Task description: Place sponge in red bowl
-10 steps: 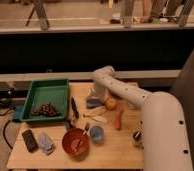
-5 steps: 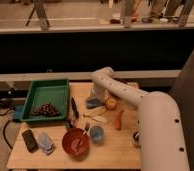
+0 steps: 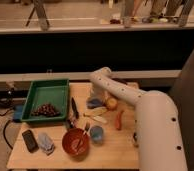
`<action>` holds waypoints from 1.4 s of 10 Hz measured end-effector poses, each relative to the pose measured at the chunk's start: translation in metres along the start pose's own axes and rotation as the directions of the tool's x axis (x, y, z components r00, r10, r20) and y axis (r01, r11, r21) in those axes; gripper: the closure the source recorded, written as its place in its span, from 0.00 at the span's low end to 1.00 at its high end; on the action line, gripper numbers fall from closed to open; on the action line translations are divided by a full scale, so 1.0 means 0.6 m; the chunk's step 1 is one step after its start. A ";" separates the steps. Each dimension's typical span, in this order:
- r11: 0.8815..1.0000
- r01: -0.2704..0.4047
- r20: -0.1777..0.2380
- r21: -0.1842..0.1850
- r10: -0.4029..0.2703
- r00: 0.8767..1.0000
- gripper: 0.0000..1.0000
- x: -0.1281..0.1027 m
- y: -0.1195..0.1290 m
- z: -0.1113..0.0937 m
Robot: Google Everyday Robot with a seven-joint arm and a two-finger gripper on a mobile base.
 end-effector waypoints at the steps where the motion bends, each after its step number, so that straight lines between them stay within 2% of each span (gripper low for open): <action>1: 1.000 -0.003 0.000 -0.001 0.003 1.000 0.67 0.000 0.004 -0.002; 3: 1.000 -0.003 0.000 0.000 0.003 1.000 0.88 0.000 0.005 -0.002; 4: 1.000 -0.004 0.001 0.000 0.004 1.000 0.94 0.000 0.005 -0.002; 8: 1.000 0.000 -0.002 0.001 0.000 1.000 0.96 -0.003 0.006 -0.009; 11: 1.000 -0.002 -0.033 0.019 0.003 0.999 0.96 -0.001 0.011 -0.058; 14: 1.000 0.000 -0.035 0.019 0.001 0.999 0.93 -0.007 0.014 -0.058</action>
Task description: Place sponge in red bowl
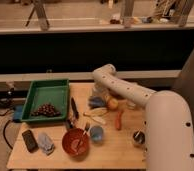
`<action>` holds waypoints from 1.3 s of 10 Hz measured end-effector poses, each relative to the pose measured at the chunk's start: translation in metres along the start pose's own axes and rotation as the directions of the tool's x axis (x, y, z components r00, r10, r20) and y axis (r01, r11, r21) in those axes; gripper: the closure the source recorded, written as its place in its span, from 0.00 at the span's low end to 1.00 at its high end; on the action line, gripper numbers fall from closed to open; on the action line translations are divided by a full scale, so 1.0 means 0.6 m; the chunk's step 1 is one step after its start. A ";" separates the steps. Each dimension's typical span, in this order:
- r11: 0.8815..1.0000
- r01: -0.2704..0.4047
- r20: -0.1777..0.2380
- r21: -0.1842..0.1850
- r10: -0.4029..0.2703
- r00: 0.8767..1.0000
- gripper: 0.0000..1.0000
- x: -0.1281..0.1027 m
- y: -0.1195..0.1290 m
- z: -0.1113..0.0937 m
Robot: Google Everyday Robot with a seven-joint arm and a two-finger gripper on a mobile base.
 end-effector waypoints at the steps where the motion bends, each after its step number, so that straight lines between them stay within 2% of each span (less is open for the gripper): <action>1: 1.000 -0.003 -0.002 -0.003 0.003 1.000 0.86 -0.004 0.004 0.001; 4: 1.000 -0.005 -0.009 0.001 0.005 1.000 0.58 -0.015 0.007 -0.024; 5: 1.000 0.000 -0.014 0.000 0.000 1.000 0.54 -0.017 0.005 -0.036; 7: 1.000 -0.001 -0.013 -0.005 0.001 1.000 0.55 -0.017 0.002 -0.058; 9: 1.000 0.019 -0.013 -0.009 -0.019 1.000 0.61 -0.034 0.000 -0.058; 12: 0.999 0.041 -0.012 -0.016 -0.041 0.999 0.71 -0.046 0.004 -0.064; 13: 0.998 0.060 -0.011 -0.013 -0.060 0.998 0.80 -0.056 -0.009 -0.079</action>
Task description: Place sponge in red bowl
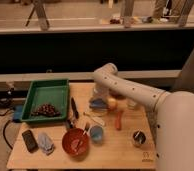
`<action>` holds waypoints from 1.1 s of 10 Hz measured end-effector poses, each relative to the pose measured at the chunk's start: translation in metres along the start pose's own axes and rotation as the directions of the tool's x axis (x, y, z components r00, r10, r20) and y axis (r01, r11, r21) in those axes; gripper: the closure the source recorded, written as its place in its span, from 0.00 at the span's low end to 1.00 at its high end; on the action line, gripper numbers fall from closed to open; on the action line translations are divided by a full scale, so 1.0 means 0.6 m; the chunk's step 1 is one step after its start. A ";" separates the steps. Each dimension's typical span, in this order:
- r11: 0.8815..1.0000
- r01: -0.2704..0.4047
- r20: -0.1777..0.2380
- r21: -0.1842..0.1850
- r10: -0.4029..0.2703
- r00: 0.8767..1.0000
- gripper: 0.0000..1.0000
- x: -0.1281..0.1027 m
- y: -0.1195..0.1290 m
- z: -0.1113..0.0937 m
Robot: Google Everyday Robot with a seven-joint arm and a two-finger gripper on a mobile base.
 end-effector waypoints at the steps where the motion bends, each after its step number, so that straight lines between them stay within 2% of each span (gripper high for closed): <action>1: 1.000 0.010 0.000 -0.004 -0.010 1.000 0.91 -0.010 -0.003 -0.016; 2: 1.000 0.015 0.001 -0.008 -0.015 1.000 0.96 -0.018 -0.001 -0.021; 5: 0.999 0.046 0.009 -0.010 -0.046 0.999 0.96 -0.040 -0.015 -0.027; 11: 0.996 0.091 0.016 -0.009 -0.091 0.996 0.96 -0.084 -0.045 -0.062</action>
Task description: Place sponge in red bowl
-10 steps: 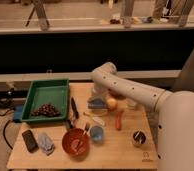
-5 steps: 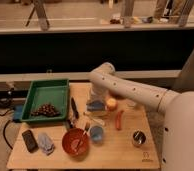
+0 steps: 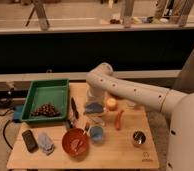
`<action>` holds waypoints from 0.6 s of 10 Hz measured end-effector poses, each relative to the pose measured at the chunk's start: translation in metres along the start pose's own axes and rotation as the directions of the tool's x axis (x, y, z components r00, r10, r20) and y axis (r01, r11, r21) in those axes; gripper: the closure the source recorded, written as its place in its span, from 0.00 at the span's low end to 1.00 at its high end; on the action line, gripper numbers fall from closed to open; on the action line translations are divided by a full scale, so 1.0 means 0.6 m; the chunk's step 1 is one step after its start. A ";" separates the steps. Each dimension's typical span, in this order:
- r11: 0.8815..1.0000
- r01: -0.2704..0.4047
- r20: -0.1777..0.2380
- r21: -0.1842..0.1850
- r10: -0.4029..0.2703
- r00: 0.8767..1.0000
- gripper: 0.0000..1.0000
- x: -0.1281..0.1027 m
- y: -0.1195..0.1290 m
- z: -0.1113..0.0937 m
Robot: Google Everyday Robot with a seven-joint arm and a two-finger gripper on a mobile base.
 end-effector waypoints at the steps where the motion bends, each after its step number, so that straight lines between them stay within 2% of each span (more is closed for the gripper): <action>1: 1.000 0.018 0.002 0.001 -0.018 1.000 0.96 -0.010 -0.011 -0.005; 6: 0.998 0.066 0.002 0.005 -0.066 0.998 0.96 -0.050 -0.034 -0.023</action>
